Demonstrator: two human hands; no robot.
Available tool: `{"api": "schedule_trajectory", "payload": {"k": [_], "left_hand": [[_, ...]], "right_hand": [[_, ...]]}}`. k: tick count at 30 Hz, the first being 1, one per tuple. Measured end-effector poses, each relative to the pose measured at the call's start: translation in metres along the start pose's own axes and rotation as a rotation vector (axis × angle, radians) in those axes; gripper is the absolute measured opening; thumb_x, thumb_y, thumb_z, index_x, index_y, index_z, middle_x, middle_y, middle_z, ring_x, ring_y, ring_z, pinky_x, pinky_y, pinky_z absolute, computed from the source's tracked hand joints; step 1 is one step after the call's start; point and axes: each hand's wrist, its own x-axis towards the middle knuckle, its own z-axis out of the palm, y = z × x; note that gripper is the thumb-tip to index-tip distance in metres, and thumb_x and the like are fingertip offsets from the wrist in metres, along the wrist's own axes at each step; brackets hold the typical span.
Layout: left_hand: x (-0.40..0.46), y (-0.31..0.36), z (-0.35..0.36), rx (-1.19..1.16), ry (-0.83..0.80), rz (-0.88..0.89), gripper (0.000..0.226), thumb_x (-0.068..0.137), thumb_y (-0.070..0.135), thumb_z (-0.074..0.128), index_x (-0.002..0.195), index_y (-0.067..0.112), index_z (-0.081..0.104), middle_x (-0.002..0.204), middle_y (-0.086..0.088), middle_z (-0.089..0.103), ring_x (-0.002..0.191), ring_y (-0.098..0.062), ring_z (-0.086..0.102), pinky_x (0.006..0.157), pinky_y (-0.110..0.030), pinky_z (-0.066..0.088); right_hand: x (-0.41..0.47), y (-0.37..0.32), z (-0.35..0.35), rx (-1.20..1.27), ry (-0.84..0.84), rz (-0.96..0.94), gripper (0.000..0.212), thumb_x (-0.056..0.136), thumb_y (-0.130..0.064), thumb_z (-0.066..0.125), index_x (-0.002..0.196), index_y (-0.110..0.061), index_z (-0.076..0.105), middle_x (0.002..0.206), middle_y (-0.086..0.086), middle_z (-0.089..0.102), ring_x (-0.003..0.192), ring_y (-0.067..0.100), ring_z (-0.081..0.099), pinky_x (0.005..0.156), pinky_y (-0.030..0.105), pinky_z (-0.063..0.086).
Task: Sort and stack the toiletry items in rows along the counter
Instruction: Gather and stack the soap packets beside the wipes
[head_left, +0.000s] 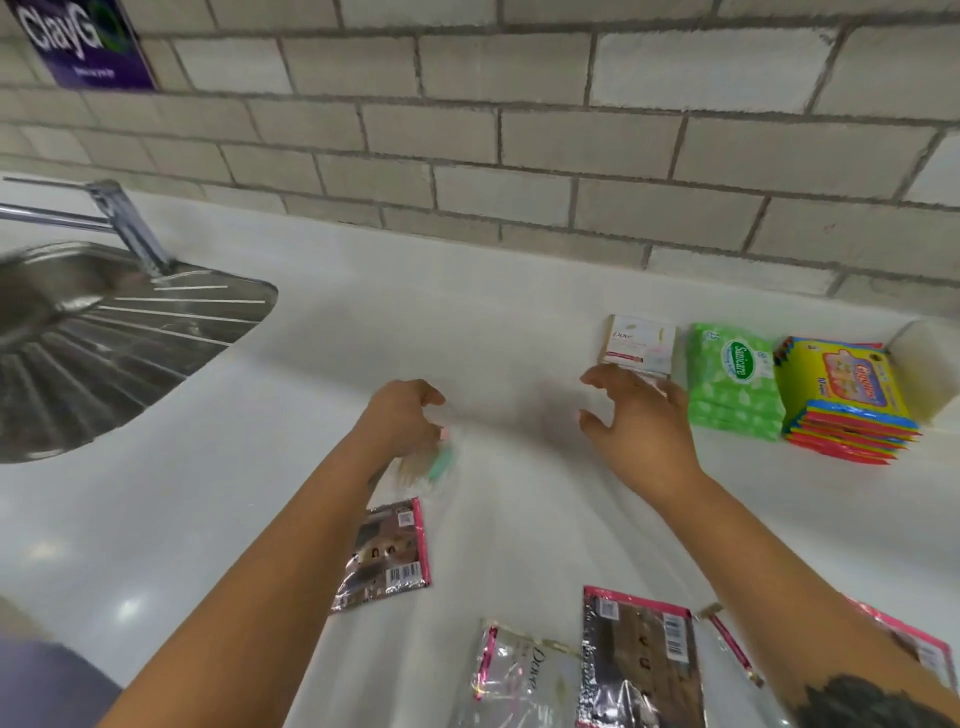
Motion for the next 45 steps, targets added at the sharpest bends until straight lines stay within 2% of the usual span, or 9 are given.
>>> {"api": "schedule_trajectory", "payload": {"k": [5,13,17,21,28,34,37,41,45], "left_hand": [[-0.022,-0.007,0.016,0.003,0.021,-0.126,0.042,0.076,0.027,0.074,0.115,0.020,0.059,0.126,-0.004,0.055,0.113,-0.022,0.055,0.091,-0.026,0.041],[-0.077,0.021,0.026,-0.160,0.055,-0.028,0.042,0.073,0.030,0.079,0.110,0.018,0.062,0.122,-0.003,0.057,0.107,-0.018,0.055,0.082,-0.020,0.035],[-0.121,0.043,0.032,-0.194,-0.191,0.035,0.045,0.068,0.031,0.083,0.106,0.022,0.061,0.117,0.002,0.056,0.096,-0.011,0.050,0.082,-0.022,0.038],[-0.156,0.059,0.051,0.072,-0.398,0.058,0.068,0.059,0.036,0.087,0.119,0.024,0.056,0.123,0.001,0.045,0.110,-0.018,0.050,0.093,-0.031,0.045],[-0.180,0.062,0.078,0.218,-0.272,0.043,0.061,0.056,0.038,0.088,0.107,0.020,0.059,0.115,-0.002,0.045,0.104,-0.020,0.051,0.086,-0.030,0.047],[-0.183,0.062,0.073,0.171,-0.277,-0.017,0.054,0.061,0.031,0.086,0.096,0.017,0.048,0.097,0.000,0.057,0.085,-0.018,0.054,0.070,-0.030,0.044],[-0.184,0.060,0.072,0.147,-0.310,-0.045,0.060,0.065,0.030,0.084,0.113,0.015,0.051,0.104,0.001,0.054,0.093,-0.017,0.050,0.077,-0.026,0.041],[-0.182,0.059,0.072,0.132,-0.337,-0.081,0.053,0.070,0.027,0.082,0.115,0.011,0.058,0.115,-0.003,0.058,0.096,-0.015,0.051,0.083,-0.025,0.043],[-0.182,0.056,0.068,0.097,-0.344,-0.091,0.050,0.071,0.027,0.081,0.112,0.012,0.058,0.103,0.002,0.056,0.094,-0.016,0.052,0.081,-0.024,0.042]], "right_hand": [[-0.018,-0.001,-0.005,0.033,-0.028,-0.025,0.035,0.087,-0.033,0.059,0.121,-0.027,0.052,0.118,-0.007,0.061,0.106,0.012,0.058,0.108,0.036,0.017],[-0.057,-0.003,-0.025,0.087,-0.029,-0.071,0.034,0.087,-0.029,0.061,0.120,-0.024,0.053,0.118,-0.005,0.061,0.106,0.014,0.058,0.108,0.039,0.019],[-0.082,0.002,-0.036,0.108,-0.033,-0.106,0.035,0.087,-0.028,0.061,0.121,-0.024,0.053,0.120,-0.006,0.060,0.107,0.014,0.058,0.107,0.038,0.019],[-0.103,0.010,-0.045,0.131,-0.030,-0.110,0.035,0.087,-0.031,0.061,0.121,-0.025,0.053,0.120,-0.006,0.061,0.107,0.013,0.058,0.106,0.039,0.022],[-0.124,0.023,-0.061,0.189,-0.022,-0.079,0.034,0.086,-0.031,0.063,0.119,-0.025,0.054,0.118,-0.008,0.061,0.103,0.012,0.059,0.102,0.035,0.025],[-0.131,0.053,-0.082,0.278,0.013,0.010,0.029,0.085,-0.024,0.065,0.113,-0.024,0.057,0.109,-0.008,0.063,0.084,0.010,0.056,0.099,0.039,0.036],[-0.130,0.073,-0.091,0.276,-0.041,0.086,0.025,0.084,-0.018,0.066,0.107,-0.024,0.059,0.105,-0.007,0.064,0.085,0.014,0.056,0.093,0.045,0.043],[-0.132,0.093,-0.094,0.138,-0.251,0.183,0.027,0.078,-0.020,0.073,0.102,-0.023,0.061,0.106,-0.003,0.065,0.097,0.020,0.059,0.089,0.039,0.046],[-0.137,0.096,-0.086,-0.016,-0.433,0.270,0.041,0.073,-0.031,0.077,0.108,-0.027,0.057,0.112,-0.001,0.059,0.113,0.023,0.049,0.091,0.035,0.044]]}}
